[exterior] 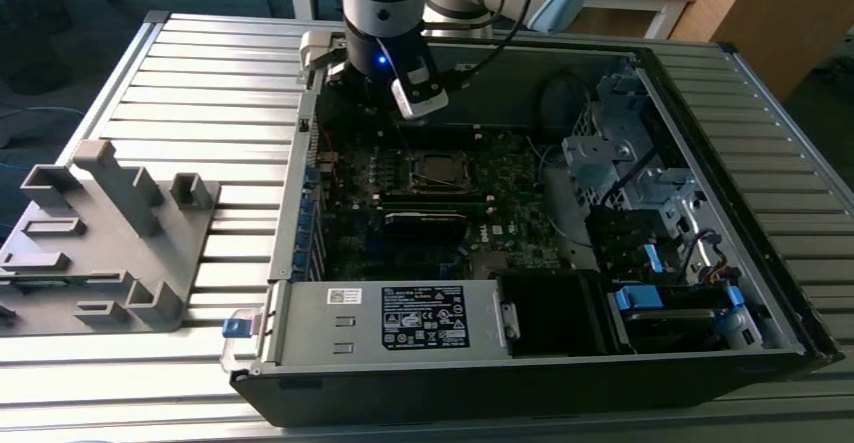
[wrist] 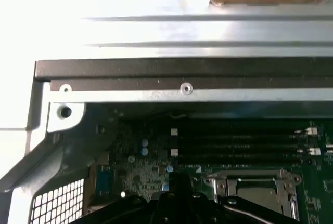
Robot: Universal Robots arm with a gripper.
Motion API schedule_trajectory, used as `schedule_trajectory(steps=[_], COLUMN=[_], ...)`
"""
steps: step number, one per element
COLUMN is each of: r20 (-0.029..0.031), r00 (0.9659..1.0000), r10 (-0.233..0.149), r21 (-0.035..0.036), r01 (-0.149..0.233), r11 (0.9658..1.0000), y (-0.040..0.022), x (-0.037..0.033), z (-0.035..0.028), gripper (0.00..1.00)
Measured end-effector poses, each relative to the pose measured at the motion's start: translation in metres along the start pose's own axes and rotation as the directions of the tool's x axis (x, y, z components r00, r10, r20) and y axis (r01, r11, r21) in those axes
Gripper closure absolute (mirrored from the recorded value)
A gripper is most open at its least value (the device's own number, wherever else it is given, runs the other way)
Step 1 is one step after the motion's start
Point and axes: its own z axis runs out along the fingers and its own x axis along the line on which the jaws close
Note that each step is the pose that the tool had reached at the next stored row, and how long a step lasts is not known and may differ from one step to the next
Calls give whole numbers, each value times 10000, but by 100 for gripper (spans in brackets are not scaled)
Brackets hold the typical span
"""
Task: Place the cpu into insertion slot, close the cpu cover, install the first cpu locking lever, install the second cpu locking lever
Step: 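Install the first cpu locking lever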
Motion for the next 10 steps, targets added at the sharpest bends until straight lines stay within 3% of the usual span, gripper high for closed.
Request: schedule_trajectory(steps=[4,10], r20=[-1,-2], r00=[10000,10000], r10=[-1,-2], r21=[-55,-77], r01=[1,2], r11=[10000,10000], y=[0,0], x=[0,-13], z=[0,1], gripper=[89,89])
